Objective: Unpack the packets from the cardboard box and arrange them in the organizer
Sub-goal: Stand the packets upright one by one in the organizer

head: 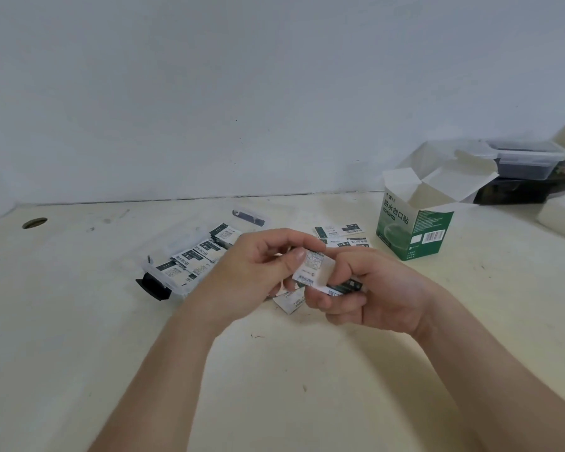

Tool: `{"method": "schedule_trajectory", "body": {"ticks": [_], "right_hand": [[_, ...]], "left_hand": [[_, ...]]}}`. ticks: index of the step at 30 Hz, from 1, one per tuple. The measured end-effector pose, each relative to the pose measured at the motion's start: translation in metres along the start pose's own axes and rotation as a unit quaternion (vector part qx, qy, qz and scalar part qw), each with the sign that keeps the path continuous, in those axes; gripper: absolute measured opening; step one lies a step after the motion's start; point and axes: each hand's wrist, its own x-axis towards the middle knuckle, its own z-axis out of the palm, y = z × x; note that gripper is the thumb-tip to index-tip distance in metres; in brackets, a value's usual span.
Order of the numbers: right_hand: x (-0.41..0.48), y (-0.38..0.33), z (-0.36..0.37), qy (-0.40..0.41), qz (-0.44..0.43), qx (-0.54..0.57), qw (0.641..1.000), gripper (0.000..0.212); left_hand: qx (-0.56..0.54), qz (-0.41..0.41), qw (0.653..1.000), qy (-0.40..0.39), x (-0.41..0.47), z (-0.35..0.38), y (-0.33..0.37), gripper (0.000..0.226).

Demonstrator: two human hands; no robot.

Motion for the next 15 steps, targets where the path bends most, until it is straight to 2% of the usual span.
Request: {"method": "schedule_trajectory", "body": {"ticks": [2, 5, 9, 11, 13, 14, 15], "right_hand": [[0.001, 0.0, 0.001, -0.045, 0.004, -0.003, 0.999, 0.039], [0.004, 0.002, 0.001, -0.047, 0.018, 0.003, 0.999, 0.036], [0.005, 0.002, 0.009, 0.046, 0.014, -0.031, 0.998, 0.045], [0.003, 0.001, 0.015, 0.122, 0.0, -0.076, 0.99, 0.033], [0.003, -0.001, 0.019, 0.192, -0.047, -0.157, 0.968, 0.023], [0.002, -0.002, 0.019, 0.229, -0.085, -0.232, 0.942, 0.025], [0.002, -0.004, 0.021, 0.259, -0.125, -0.332, 0.898, 0.028]], "left_hand": [[-0.026, -0.008, 1.0, -0.007, -0.001, -0.001, 0.001, 0.019], [-0.047, -0.023, 0.999, -0.013, -0.001, 0.0, -0.001, 0.019], [-0.024, -0.045, 0.998, 0.021, 0.0, -0.002, -0.003, 0.02], [0.005, -0.053, 0.998, 0.043, 0.0, -0.005, -0.002, 0.021], [0.027, -0.052, 0.996, 0.073, 0.0, -0.01, -0.001, 0.022], [0.033, -0.05, 0.994, 0.09, 0.0, -0.012, -0.001, 0.021], [0.037, -0.047, 0.992, 0.108, 0.0, -0.014, 0.0, 0.02]]}}
